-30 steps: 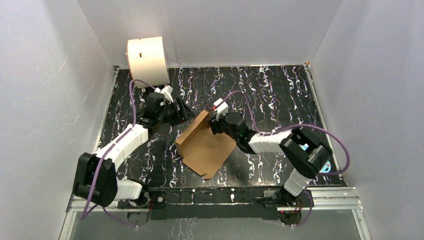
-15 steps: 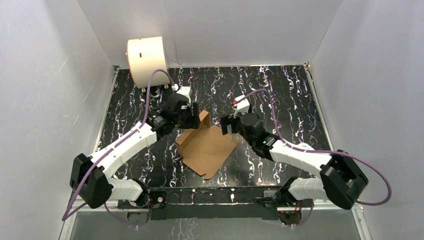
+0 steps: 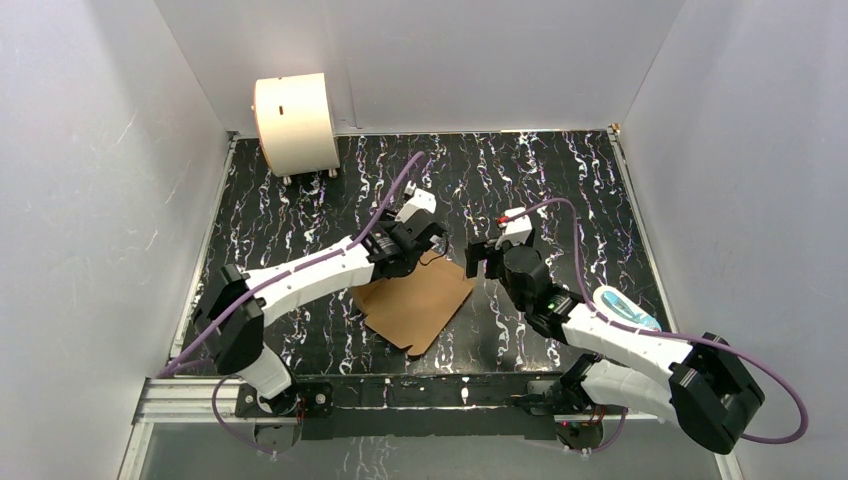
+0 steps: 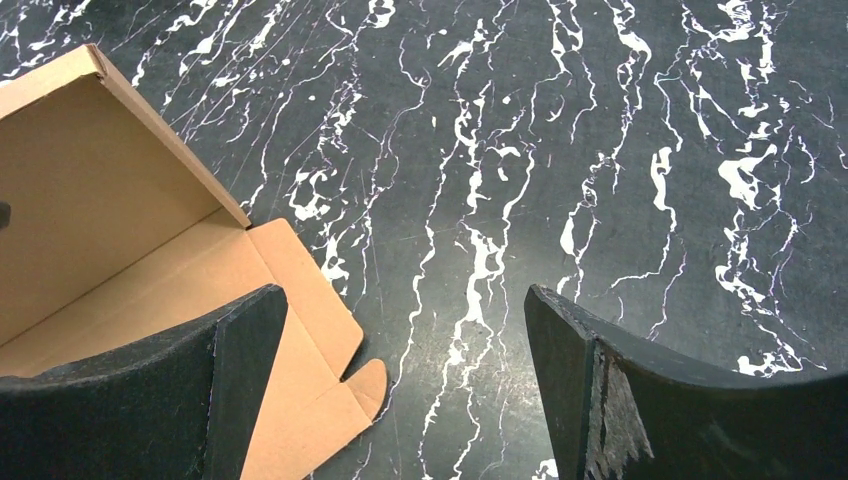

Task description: Fold the paper box

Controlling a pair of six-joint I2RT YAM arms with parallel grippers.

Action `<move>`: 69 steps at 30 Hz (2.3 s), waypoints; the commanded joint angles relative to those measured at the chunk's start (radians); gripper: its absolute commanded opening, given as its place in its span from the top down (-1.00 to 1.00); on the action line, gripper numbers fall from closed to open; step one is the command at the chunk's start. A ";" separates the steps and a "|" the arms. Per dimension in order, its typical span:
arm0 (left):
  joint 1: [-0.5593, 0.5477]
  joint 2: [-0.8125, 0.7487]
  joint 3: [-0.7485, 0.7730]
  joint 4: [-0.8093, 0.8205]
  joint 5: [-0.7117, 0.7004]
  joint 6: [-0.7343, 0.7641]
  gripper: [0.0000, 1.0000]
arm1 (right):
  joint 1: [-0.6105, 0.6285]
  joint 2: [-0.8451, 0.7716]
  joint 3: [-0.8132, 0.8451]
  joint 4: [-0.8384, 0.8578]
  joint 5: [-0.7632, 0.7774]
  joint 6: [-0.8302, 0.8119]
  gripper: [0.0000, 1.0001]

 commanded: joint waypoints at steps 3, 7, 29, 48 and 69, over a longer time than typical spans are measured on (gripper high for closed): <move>-0.018 0.040 0.053 -0.049 -0.211 0.050 0.02 | -0.011 -0.027 -0.022 0.097 0.033 0.012 -0.97; -0.019 0.064 0.050 -0.050 -0.261 0.059 0.09 | -0.017 -0.013 -0.023 0.114 0.012 0.012 -0.97; 0.176 -0.185 -0.162 0.022 -0.017 -0.151 0.69 | -0.023 -0.073 0.136 -0.084 -0.160 -0.021 -0.97; 0.323 -0.357 -0.501 0.291 0.274 -0.342 0.59 | -0.022 0.195 0.644 -0.651 -0.425 0.092 -0.97; 0.327 -0.520 -0.666 0.383 0.381 -0.428 0.01 | 0.146 0.489 0.970 -0.948 -0.274 0.100 -0.66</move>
